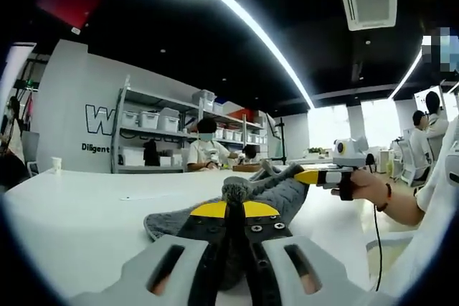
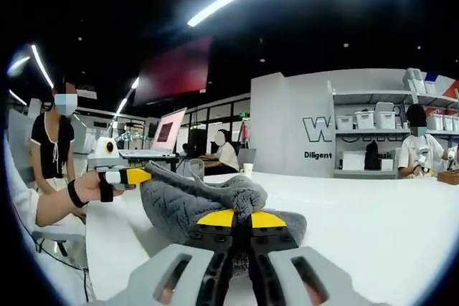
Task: Open the folded towel by lifting each exposed corner and separating the folded layers until the towel lies flat within the target outline without major curled edges
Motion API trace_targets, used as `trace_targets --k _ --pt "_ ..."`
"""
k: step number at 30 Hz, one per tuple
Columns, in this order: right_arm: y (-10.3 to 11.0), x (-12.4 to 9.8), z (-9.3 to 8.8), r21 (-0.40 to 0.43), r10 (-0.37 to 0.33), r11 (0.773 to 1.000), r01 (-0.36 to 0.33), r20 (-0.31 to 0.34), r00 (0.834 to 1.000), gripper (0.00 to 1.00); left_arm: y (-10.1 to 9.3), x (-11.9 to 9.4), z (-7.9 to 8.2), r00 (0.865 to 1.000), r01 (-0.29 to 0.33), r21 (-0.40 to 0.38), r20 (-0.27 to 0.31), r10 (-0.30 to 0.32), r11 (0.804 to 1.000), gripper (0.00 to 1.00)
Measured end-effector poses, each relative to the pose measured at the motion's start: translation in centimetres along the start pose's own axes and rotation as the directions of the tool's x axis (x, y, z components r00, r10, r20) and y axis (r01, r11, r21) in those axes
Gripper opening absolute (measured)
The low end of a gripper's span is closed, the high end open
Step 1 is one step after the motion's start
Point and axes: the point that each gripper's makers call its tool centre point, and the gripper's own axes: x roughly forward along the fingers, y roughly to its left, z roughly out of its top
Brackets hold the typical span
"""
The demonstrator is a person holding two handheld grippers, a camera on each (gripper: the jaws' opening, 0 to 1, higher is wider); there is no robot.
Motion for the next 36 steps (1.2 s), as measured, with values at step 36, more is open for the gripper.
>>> trace_targets --k 36 --pt "3.3 -5.6 -2.4 -0.002 0.055 0.998 -0.055 -0.001 0.998 0.00 -5.0 -4.4 -1.9 0.994 0.100 0.112 -0.044 -0.096 0.989 0.04"
